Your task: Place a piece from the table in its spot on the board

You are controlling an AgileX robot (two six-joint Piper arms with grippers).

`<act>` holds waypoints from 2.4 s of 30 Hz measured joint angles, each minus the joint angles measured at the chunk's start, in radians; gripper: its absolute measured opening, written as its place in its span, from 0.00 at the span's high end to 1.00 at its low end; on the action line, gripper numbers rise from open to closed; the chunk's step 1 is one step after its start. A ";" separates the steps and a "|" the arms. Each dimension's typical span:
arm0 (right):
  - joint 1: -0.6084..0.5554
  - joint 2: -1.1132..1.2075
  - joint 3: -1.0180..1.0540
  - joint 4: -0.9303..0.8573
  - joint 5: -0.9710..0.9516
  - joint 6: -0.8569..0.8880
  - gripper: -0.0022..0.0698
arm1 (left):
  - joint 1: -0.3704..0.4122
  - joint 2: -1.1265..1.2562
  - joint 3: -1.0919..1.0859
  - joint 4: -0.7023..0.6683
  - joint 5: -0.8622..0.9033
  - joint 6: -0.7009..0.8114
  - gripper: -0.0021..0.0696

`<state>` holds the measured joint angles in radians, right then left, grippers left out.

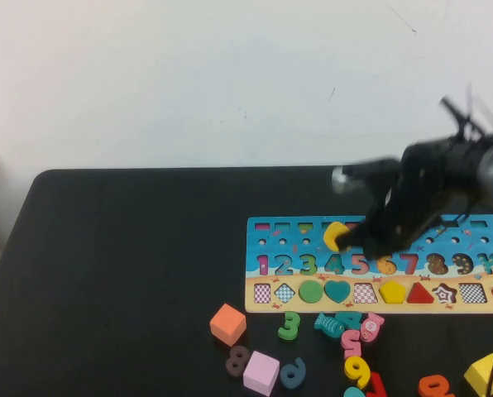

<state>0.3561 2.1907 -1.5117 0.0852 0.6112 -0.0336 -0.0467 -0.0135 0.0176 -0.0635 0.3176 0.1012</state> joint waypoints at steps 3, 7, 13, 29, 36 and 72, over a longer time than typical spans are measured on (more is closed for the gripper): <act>0.000 -0.089 0.000 0.003 0.000 0.000 0.94 | 0.000 0.000 0.000 0.000 0.000 0.000 0.97; 0.000 -0.258 0.055 0.035 -0.072 0.000 0.94 | 0.000 0.000 0.000 0.000 0.000 0.002 0.97; 0.000 -0.644 0.323 0.088 -0.266 -0.020 0.94 | 0.000 0.000 0.000 0.000 0.000 0.002 0.97; 0.000 -1.626 0.831 0.089 -0.305 -0.100 0.94 | 0.000 0.000 0.000 0.000 0.000 0.002 0.97; 0.000 -2.092 0.925 0.034 -0.164 -0.099 0.94 | 0.000 0.000 0.000 0.000 0.000 0.000 0.97; -0.091 -2.193 1.514 -0.018 -0.611 -0.114 0.94 | 0.000 0.000 0.000 0.000 0.000 0.000 0.97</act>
<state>0.2648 -0.0023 0.0022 0.0671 0.0000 -0.1471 -0.0467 -0.0135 0.0176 -0.0635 0.3176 0.1012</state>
